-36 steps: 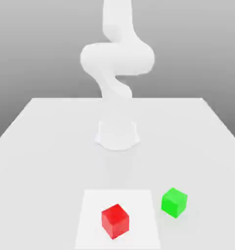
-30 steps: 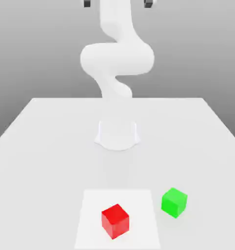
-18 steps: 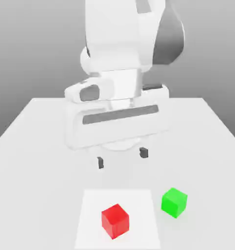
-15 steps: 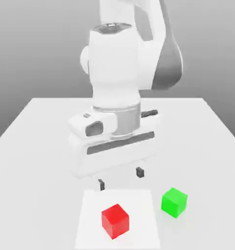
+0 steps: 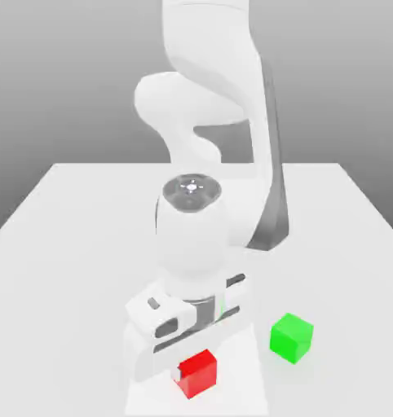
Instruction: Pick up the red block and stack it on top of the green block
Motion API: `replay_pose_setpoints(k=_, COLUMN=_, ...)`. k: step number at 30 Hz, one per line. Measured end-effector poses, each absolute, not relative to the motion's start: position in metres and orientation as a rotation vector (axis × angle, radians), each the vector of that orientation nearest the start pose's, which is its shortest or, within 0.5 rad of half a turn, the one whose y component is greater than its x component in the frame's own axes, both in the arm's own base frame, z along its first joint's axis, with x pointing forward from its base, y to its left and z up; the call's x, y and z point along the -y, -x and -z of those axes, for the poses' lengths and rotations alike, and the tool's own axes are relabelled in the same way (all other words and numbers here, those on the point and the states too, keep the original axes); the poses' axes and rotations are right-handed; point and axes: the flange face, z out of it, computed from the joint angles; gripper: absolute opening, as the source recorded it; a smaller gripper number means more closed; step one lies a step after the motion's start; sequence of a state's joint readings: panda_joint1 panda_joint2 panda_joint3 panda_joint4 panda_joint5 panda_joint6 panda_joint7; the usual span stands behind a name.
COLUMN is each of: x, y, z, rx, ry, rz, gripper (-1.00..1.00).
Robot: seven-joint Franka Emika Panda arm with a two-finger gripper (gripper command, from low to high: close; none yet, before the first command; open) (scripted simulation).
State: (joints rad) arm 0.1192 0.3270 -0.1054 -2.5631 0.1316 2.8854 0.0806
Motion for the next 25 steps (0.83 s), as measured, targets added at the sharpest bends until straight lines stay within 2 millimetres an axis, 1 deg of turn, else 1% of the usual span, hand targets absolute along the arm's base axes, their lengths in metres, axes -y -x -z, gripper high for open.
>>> replay_pose_setpoints(k=2, x=0.005, y=-0.444, z=-0.166, rx=-0.294, ry=3.129, rz=0.000, gripper=-1.00)
replay_pose_setpoints(k=5, x=0.005, y=-0.443, z=-0.199, rx=-0.296, ry=3.128, rz=-0.001, gripper=-1.00)
replay_pose_setpoints(k=6, x=-0.003, y=-0.440, z=-0.207, rx=-0.286, ry=3.127, rz=-0.002, gripper=-1.00)
replay_pose_setpoints(k=8, x=-0.037, y=-0.431, z=-0.218, rx=-0.232, ry=3.129, rz=-0.005, gripper=-1.00)
replay_pose_setpoints(k=9, x=-0.060, y=-0.424, z=-0.222, rx=-0.183, ry=3.132, rz=-0.006, gripper=-1.00)
replay_pose_setpoints(k=11, x=-0.099, y=-0.407, z=-0.230, rx=-0.111, ry=3.135, rz=-0.007, gripper=-1.00)
replay_pose_setpoints(k=13, x=-0.133, y=-0.387, z=-0.238, rx=-0.049, ry=3.138, rz=-0.007, gripper=-1.00)
replay_pose_setpoints(k=14, x=-0.145, y=-0.378, z=-0.241, rx=-0.030, ry=3.139, rz=-0.005, gripper=-1.00)
replay_pose_setpoints(k=15, x=-0.155, y=-0.370, z=-0.243, rx=-0.018, ry=3.140, rz=-0.004, gripper=-1.00)
replay_pose_setpoints(k=16, x=-0.158, y=-0.367, z=-0.238, rx=-0.020, ry=3.140, rz=-0.003, gripper=-1.00)
replay_pose_setpoints(k=18, x=-0.160, y=-0.365, z=-0.222, rx=-0.025, ry=3.140, rz=-0.002, gripper=-1.00)
replay_pose_setpoints(k=21, x=-0.159, y=-0.365, z=-0.191, rx=-0.032, ry=3.141, rz=-0.002, gripper=-1.00)
replay_pose_setpoints(k=22, x=-0.158, y=-0.364, z=-0.184, rx=-0.034, ry=3.141, rz=-0.001, gripper=1.00)
replay_pose_setpoints(k=25, x=-0.158, y=-0.364, z=-0.184, rx=-0.034, ry=3.141, rz=-0.001, gripper=1.00)
